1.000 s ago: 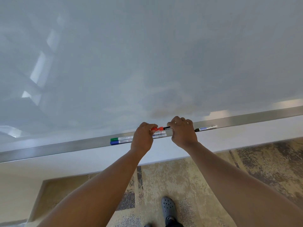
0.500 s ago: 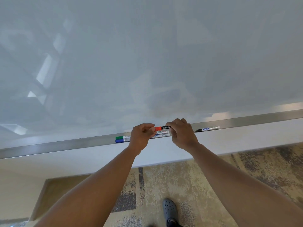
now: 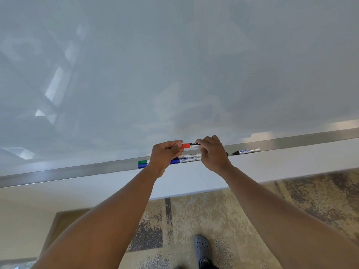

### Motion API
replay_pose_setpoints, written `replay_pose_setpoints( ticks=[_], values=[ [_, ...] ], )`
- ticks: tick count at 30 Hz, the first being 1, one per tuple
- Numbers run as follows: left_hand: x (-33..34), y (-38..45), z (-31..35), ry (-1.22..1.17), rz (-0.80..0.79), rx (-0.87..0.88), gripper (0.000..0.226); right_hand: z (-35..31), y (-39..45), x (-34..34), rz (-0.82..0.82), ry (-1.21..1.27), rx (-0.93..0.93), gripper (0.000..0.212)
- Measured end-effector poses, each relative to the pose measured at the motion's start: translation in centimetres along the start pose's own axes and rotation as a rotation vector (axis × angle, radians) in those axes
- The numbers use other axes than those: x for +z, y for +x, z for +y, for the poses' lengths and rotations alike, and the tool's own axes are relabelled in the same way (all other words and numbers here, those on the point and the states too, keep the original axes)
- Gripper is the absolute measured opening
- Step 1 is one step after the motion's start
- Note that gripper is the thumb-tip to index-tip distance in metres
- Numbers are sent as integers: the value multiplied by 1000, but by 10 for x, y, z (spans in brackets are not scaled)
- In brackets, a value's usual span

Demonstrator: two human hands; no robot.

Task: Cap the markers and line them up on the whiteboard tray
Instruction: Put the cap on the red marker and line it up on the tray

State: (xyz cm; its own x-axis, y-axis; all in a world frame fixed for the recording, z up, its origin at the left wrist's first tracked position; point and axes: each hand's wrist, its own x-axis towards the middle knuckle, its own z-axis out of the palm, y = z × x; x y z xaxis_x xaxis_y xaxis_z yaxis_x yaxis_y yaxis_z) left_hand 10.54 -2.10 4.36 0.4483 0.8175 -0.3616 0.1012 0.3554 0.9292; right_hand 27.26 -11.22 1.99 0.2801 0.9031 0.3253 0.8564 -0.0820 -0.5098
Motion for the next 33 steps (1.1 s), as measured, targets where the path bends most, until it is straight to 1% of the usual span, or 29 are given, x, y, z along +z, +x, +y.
replay_pose_setpoints(
  ticks=[2, 6, 8, 17, 21, 24, 27, 33],
  values=[
    [-1, 2, 1, 7, -13, -6, 25, -1, 1, 0, 6, 11, 0, 28],
    [0, 2, 4, -29, -25, -13, 25, -1, 4, -2, 24, 26, -6, 34],
    [2, 2, 5, -36, -25, -18, 24, -1, 4, -3, 20, 26, 6, 32],
    [8, 5, 6, 25, -24, 12, 22, 5, 2, -6, -57, 41, 39, 29],
    [12, 11, -4, 179, 3, 54, 20, 16, 4, -7, -129, 25, 39, 28],
    [18, 15, -13, 278, 16, 86, 20, 26, 3, -7, -193, 7, 53, 32],
    [25, 22, -20, 456, 20, 121, 20, 39, 1, -7, -262, -55, 75, 35],
    [43, 41, -41, 760, -47, 167, 21, 68, -5, -3, -379, -185, 163, 35]
  ],
)
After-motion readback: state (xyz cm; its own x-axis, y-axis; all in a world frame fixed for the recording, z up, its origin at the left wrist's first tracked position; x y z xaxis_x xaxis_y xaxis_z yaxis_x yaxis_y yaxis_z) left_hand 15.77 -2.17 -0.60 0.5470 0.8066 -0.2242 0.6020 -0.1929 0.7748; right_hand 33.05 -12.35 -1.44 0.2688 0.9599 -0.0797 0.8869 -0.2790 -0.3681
